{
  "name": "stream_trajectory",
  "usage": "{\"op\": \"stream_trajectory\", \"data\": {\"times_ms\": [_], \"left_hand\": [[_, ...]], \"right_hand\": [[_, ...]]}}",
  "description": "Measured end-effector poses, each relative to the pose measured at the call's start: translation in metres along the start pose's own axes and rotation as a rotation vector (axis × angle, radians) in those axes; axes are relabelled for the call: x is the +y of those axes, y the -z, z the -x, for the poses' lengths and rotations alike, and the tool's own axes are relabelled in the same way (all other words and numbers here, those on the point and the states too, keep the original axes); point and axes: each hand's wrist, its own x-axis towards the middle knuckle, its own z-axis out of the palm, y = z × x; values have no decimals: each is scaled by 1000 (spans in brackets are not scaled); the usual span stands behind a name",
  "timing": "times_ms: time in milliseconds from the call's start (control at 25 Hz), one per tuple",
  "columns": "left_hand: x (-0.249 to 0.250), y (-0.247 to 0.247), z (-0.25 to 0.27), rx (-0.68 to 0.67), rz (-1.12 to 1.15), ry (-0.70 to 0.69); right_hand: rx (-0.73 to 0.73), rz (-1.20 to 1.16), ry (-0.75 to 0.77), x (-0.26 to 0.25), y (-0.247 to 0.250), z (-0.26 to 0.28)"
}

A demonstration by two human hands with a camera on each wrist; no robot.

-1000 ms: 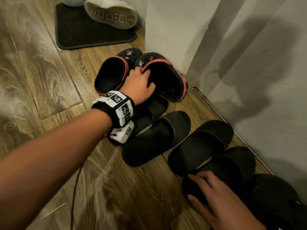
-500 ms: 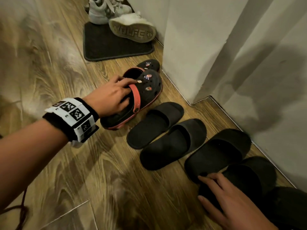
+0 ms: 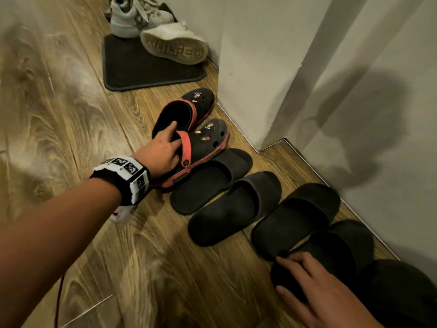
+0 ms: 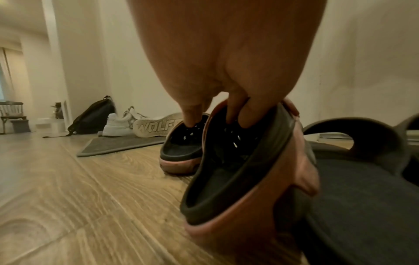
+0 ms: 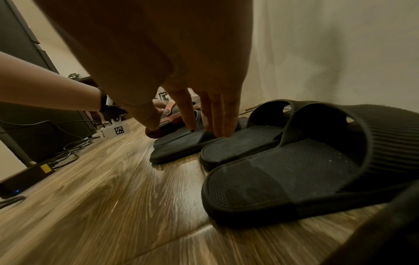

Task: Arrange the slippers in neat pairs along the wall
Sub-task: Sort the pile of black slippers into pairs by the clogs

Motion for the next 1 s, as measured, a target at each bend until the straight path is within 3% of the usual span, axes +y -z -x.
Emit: {"op": "stream_trajectory", "data": {"times_ms": [80,160,240,640,760,1000], "left_hand": [[0,-4,5,151,76,50],[5,-5,12,252,303,111],[14,-6,21,207,458,143],[29,18,-16,251,399,151],[48,5,-28,173,436,156],[55,-9,-31,61,342,114]], "right_hand": [[-17,3,-12,3,-2,6],[-27,8,-15,5,-5,9],[-35,17,-13,6,-6,9],[-33,-5,8,-3,-2,0],[0,-16,-10,1,-7,1],[-65,0,-65,13,-15,9]]}}
